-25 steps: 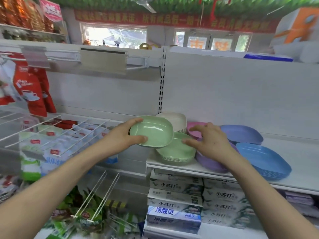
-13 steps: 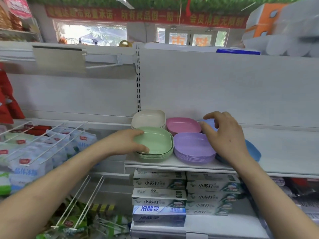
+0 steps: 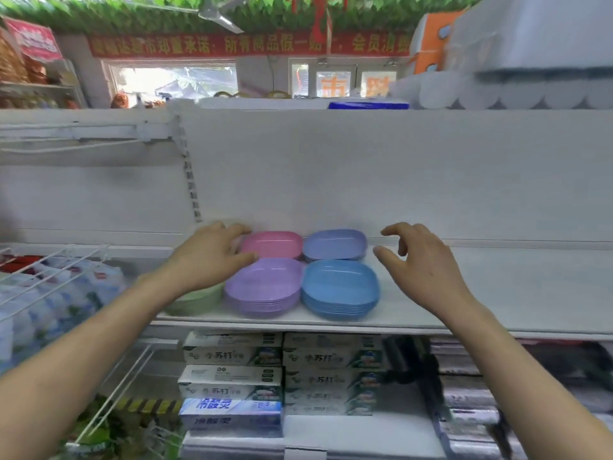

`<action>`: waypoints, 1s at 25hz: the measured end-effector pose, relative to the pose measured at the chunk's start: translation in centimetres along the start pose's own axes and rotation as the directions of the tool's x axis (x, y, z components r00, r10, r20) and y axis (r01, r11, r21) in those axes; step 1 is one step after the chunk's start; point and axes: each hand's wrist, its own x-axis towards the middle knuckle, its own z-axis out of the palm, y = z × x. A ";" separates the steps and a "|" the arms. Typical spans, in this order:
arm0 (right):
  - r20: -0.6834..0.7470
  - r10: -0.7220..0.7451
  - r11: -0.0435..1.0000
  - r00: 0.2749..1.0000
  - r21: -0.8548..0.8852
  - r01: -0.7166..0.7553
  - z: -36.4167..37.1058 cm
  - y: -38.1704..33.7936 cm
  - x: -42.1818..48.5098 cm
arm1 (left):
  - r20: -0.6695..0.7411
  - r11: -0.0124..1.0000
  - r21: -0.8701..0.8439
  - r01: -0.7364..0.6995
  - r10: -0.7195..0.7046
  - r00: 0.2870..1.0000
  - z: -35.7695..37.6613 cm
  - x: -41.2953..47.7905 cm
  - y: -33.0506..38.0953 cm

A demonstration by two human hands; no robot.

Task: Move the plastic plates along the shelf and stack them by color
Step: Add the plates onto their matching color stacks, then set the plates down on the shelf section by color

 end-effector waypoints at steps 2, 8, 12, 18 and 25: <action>0.016 0.025 1.000 1.000 -0.006 -0.025 -3.2 4.8 -0.8 | -0.058 0.992 -0.074 -0.098 0.094 0.994 2.0 0.7 6.9; 0.008 0.146 0.985 0.989 -0.090 -0.145 -13.6 20.9 -5.8 | -0.107 0.872 -0.335 -0.355 0.340 0.935 10.6 3.1 27.3; -0.026 0.306 0.942 0.952 -0.138 -0.306 -20.9 31.2 -10.9 | -0.007 0.807 -0.391 -0.443 0.478 0.878 16.7 4.6 40.3; -0.150 0.475 0.843 0.867 -0.203 -0.498 -31.1 44.1 -18.4 | 0.080 0.680 -0.448 -0.581 0.678 0.731 23.9 6.8 60.2; -0.232 0.538 0.762 0.810 -0.278 -0.585 -39.3 57.5 -20.3 | 0.105 0.649 -0.375 -0.662 0.739 0.665 29.5 14.6 78.0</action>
